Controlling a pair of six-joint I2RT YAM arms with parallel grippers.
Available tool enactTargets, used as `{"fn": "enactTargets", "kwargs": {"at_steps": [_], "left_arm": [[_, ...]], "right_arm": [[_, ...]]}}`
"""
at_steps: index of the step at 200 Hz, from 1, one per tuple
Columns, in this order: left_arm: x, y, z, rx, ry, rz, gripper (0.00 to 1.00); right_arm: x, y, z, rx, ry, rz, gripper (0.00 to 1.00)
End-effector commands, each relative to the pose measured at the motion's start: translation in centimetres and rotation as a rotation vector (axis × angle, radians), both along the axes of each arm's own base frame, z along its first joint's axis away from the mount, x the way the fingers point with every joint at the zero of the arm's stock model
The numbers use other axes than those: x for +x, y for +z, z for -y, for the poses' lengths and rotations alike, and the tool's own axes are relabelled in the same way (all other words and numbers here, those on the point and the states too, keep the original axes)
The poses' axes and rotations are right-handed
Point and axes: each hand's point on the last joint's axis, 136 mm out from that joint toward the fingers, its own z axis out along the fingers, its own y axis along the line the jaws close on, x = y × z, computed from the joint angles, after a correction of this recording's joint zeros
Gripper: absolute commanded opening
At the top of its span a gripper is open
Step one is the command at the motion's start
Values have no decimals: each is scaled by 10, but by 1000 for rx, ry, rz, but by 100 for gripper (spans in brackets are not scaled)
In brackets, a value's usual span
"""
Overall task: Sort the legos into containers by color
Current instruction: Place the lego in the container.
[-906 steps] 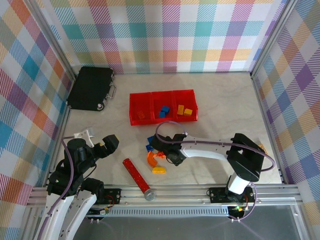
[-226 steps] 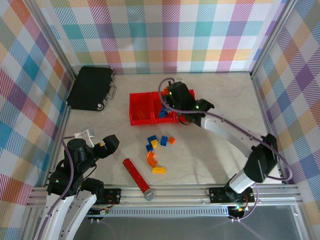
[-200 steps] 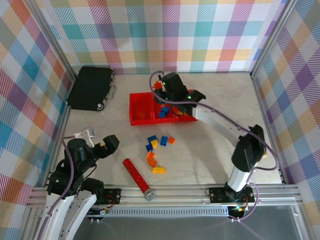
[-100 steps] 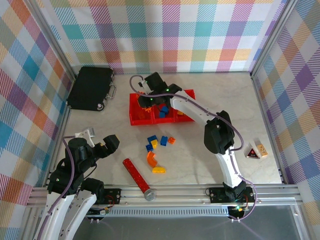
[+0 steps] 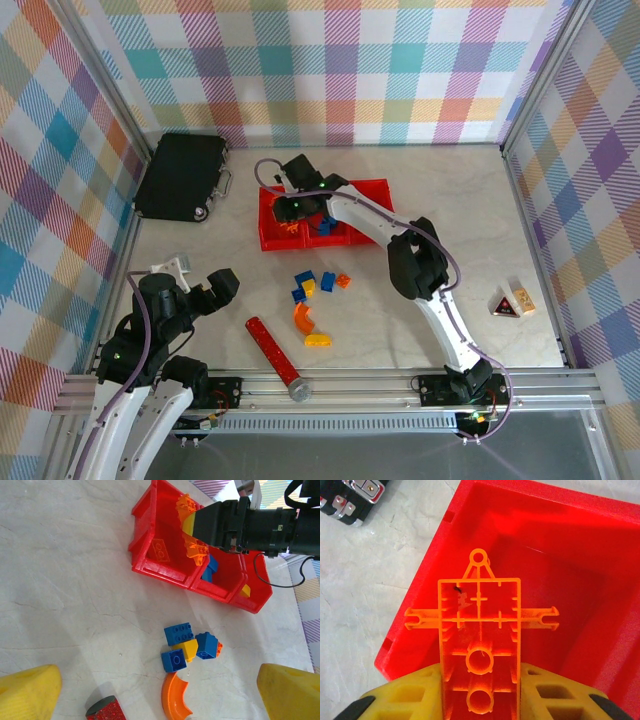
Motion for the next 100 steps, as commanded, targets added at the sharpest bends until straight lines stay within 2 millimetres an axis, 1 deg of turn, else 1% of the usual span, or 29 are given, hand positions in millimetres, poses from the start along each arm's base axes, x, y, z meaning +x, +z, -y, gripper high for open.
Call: {"fn": "enactTargets", "kwargs": {"at_steps": [1,39,61,74,90,100], "left_arm": [[-2,2,0,1,-2,-7,100],[-3,2,0,-1,1,-9,100],[-3,2,0,-1,1,-10,100],[-4,2,0,-2,1,-10,100],[-4,1,-1,-1,3,-11,100],[-3,1,-1,-3,4,-9,100]], "right_arm": [[7,4,-8,45,-27,-11,34],[16,-7,-10,37,-61,-7,36],[19,-12,-11,36,-74,-4,41],[21,-14,-11,34,-80,-6,46],[24,-19,-11,22,-90,-13,47],[24,-20,-11,14,-101,-17,49]]}}
